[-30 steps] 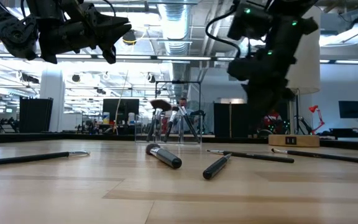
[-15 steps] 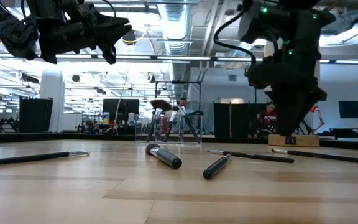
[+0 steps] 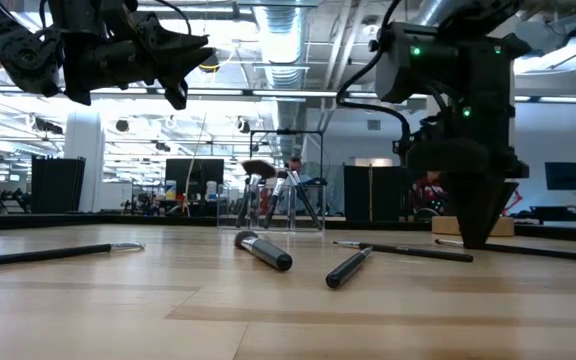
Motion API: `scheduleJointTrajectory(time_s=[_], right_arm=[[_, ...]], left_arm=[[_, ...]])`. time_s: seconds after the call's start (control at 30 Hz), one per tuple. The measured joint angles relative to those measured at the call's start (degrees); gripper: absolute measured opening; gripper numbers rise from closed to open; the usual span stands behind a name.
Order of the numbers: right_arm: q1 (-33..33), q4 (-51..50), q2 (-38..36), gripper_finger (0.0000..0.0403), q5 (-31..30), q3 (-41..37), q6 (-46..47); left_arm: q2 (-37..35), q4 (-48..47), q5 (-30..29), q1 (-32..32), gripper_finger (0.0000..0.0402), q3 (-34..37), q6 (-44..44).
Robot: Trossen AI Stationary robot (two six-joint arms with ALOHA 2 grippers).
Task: Pick & Place Makeup Supplies
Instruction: Put the makeup brush into the transparent organizer
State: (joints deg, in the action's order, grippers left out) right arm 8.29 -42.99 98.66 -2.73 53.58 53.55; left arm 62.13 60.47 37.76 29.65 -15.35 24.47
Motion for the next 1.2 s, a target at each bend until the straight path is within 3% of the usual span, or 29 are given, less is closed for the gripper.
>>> scheduleJointTrajectory(time_s=[0.4,0.63,0.87,1.2], right_arm=[[1.70,-0.71,0.01,0.0055,-0.23,0.00,-0.11],[1.91,-1.09,0.01,0.0008,-0.30,0.03,-0.02],[1.91,-1.02,0.01,0.0025,-1.76,0.00,-1.01],[1.86,-1.38,-0.01,0.0010,-3.45,1.57,-4.35]], left_arm=[[-0.02,-0.02,-0.02,0.00,0.0076,-0.02,-0.17],[-0.02,-0.02,-0.22,0.00,0.0076,-0.02,-0.17],[-0.02,-0.02,-0.22,0.00,0.0076,-0.04,-0.17],[-0.02,-0.02,-0.24,0.00,0.0076,-0.07,-0.17]])
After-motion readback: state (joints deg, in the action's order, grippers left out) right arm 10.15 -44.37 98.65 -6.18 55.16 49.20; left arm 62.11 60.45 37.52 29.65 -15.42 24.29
